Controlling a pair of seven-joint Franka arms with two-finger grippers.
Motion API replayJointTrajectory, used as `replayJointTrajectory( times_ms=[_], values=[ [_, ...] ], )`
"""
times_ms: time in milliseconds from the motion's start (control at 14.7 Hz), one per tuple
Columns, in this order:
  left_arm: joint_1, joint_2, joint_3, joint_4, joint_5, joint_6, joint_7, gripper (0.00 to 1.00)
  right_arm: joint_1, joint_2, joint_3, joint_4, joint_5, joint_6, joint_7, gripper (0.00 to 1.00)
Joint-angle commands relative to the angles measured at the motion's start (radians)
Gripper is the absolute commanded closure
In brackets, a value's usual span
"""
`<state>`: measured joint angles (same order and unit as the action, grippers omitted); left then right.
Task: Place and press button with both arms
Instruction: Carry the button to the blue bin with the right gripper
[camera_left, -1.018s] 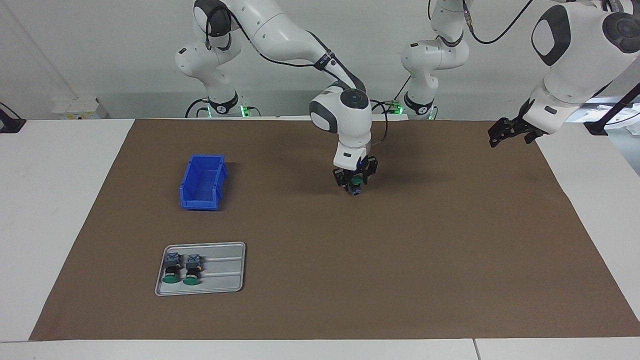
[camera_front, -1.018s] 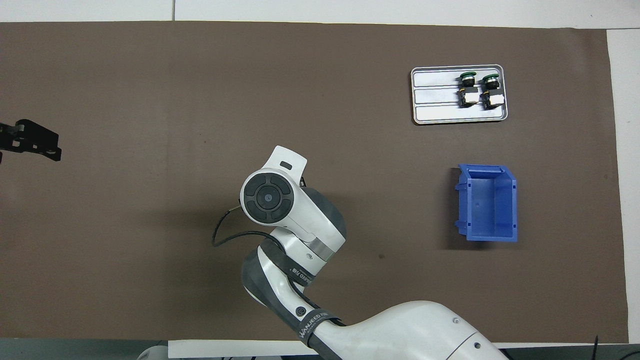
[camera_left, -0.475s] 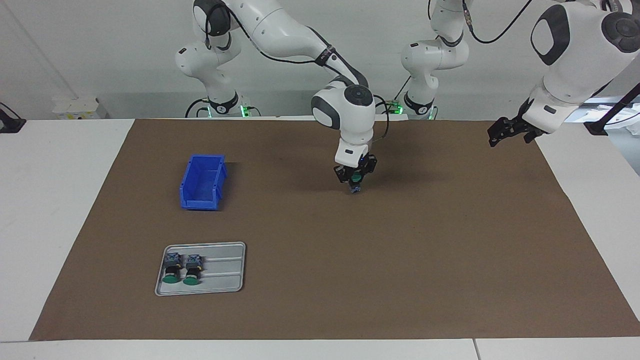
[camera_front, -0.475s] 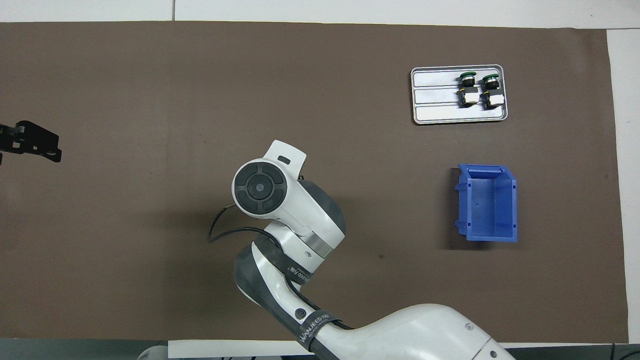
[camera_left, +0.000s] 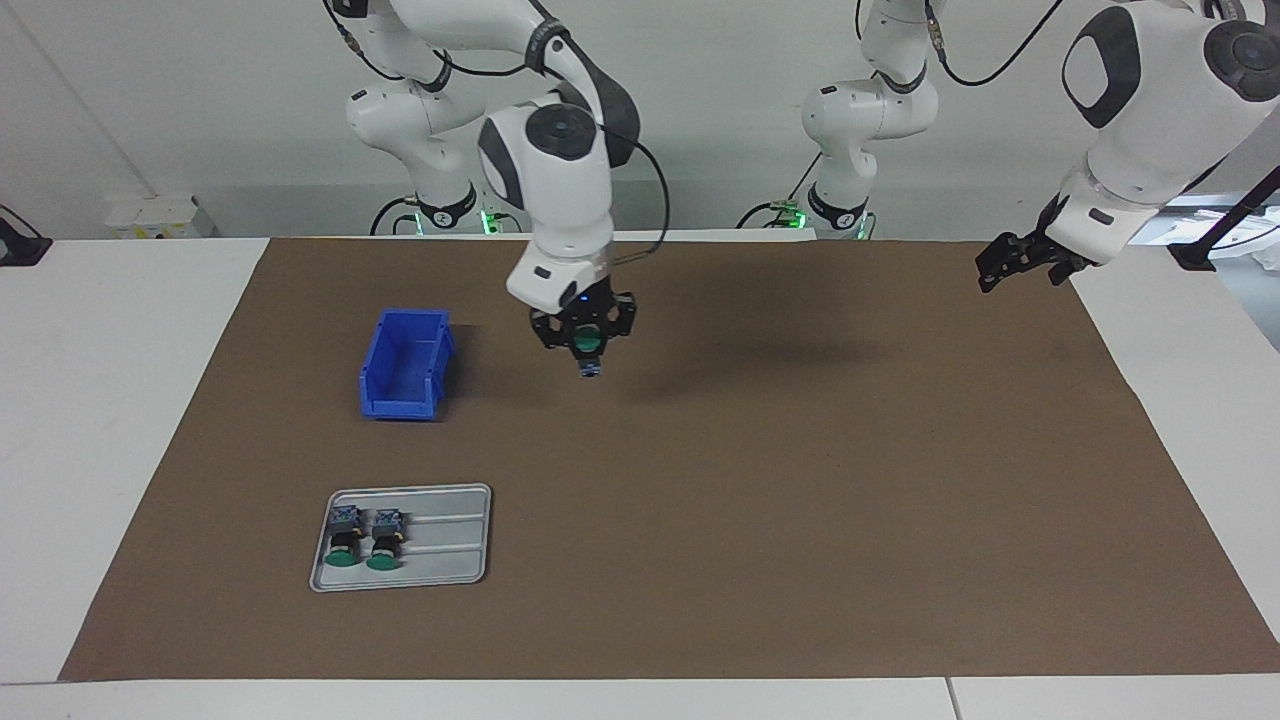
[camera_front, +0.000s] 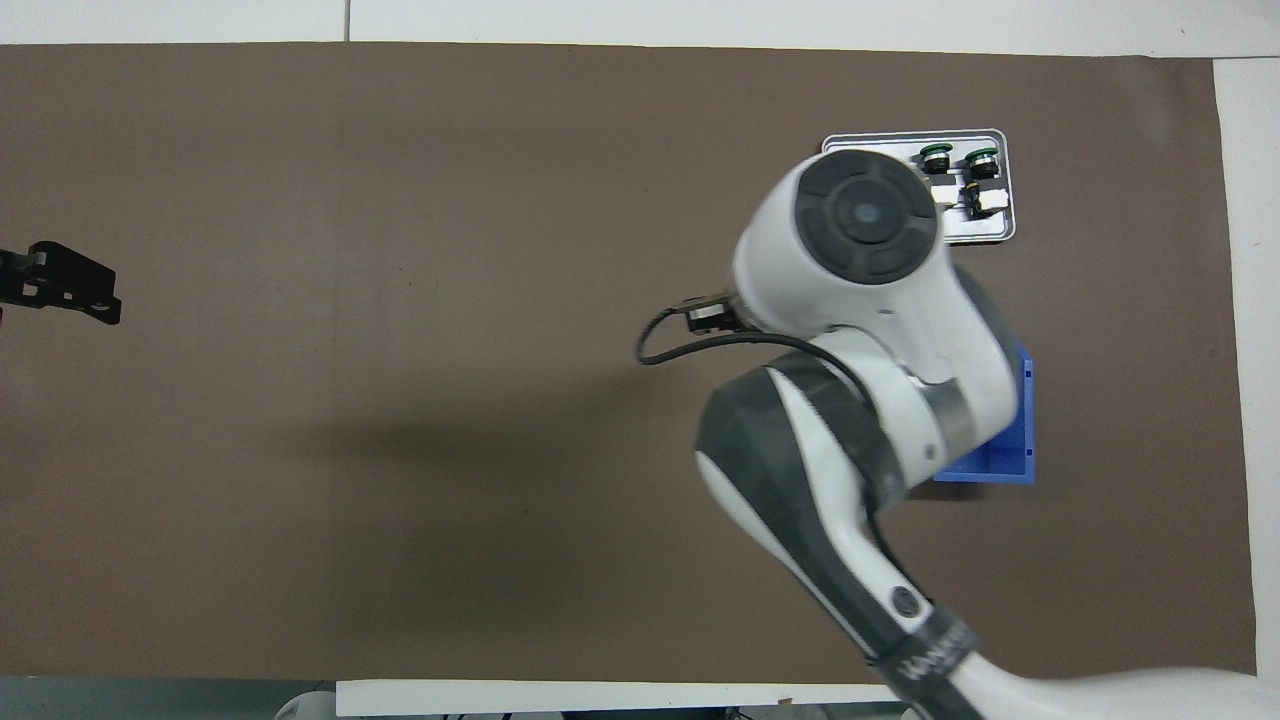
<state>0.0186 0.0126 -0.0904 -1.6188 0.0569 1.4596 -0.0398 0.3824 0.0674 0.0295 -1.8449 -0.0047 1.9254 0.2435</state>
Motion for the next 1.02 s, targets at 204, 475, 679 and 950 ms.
replayJointTrajectory(
  times_ms=[204,475,679,950],
  values=[
    [0.012,-0.031,-0.002,-0.019,0.006,0.010,-0.012,0.00,-0.289,-0.256,0.013,-0.347,0.054,0.044,-0.276,1.00],
    [0.011,-0.034,-0.003,-0.023,0.008,0.010,-0.025,0.00,-0.359,-0.239,0.013,-0.398,0.052,0.115,-0.280,1.00],
    [0.012,-0.034,-0.002,-0.026,0.006,0.019,-0.020,0.00,-0.382,-0.227,0.012,-0.431,0.054,0.144,-0.277,1.00],
    [-0.011,-0.031,0.020,-0.024,0.006,0.016,-0.022,0.00,-0.402,-0.219,0.012,-0.494,0.052,0.214,-0.280,1.00]
  ],
)
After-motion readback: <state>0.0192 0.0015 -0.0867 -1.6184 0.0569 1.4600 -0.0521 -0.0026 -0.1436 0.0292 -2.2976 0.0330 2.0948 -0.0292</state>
